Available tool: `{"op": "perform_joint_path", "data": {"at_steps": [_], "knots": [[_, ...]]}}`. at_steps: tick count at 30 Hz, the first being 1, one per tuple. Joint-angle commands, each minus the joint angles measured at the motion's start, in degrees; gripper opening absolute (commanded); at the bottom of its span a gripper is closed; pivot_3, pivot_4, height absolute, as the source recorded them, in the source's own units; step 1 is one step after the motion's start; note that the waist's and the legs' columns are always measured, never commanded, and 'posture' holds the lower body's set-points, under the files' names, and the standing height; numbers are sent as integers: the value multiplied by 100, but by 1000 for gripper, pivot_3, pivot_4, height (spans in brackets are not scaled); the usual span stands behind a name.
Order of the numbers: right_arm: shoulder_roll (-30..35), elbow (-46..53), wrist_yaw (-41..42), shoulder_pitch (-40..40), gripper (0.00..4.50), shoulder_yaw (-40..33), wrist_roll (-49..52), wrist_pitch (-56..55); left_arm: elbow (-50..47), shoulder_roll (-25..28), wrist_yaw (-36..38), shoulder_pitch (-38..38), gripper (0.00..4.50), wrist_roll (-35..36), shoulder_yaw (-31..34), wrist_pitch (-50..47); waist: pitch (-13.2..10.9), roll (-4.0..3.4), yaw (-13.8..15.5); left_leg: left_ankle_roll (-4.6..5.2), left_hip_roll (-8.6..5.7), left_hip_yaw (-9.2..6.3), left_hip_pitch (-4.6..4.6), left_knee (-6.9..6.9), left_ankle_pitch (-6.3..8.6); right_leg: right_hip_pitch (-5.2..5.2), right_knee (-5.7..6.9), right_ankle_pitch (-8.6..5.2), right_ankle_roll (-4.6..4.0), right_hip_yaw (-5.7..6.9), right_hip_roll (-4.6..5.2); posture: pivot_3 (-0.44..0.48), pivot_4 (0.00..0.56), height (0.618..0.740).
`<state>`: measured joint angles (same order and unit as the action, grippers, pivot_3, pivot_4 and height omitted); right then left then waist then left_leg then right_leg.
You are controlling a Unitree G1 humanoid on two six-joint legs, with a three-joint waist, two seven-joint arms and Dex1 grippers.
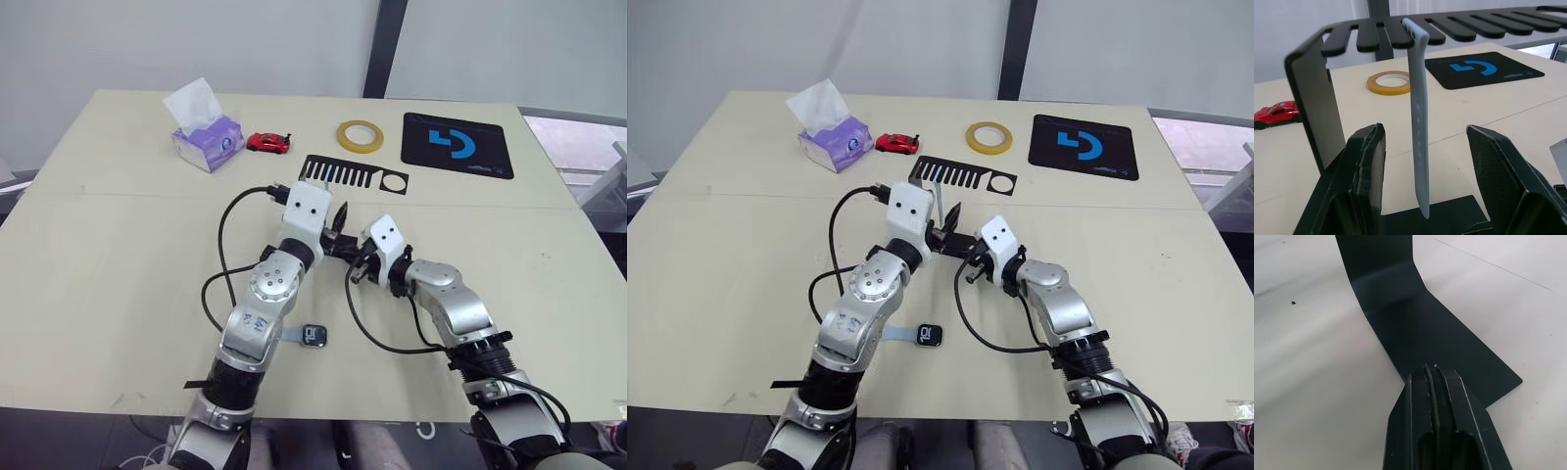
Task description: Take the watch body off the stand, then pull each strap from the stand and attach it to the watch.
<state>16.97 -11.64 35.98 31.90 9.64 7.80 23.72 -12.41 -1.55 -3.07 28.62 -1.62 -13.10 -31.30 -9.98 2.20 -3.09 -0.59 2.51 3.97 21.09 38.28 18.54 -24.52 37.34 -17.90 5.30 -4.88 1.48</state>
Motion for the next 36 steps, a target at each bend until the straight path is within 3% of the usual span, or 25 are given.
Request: {"op": "perform_joint_path", "data": {"at_steps": [1, 13, 36], "knots": [[-19, -79, -3, -183, 0, 109, -97, 170, -44, -119, -62, 143, 2841, -162, 8, 232, 0, 0, 2, 0, 0, -1, 0, 0, 0, 0, 0, 0, 0, 1, 0, 0, 150, 738], [-47, -93, -37, -172, 0, 102, -96, 199, 429, -338, -93, 425, 2841, -276, 123, 631, 0, 0, 3, 0, 0, 0, -1, -1, 0, 0, -1, 0, 0, 0, 0, 0, 150, 738], [-54, -79, -71, -155, 0, 59, -88, 225, 369, -469, 25, 161, 2841, -308, 116, 308, 0, 0, 1, 1, 0, 0, -1, -1, 0, 0, -2, 0, 0, 0, 0, 0, 150, 738]]}}
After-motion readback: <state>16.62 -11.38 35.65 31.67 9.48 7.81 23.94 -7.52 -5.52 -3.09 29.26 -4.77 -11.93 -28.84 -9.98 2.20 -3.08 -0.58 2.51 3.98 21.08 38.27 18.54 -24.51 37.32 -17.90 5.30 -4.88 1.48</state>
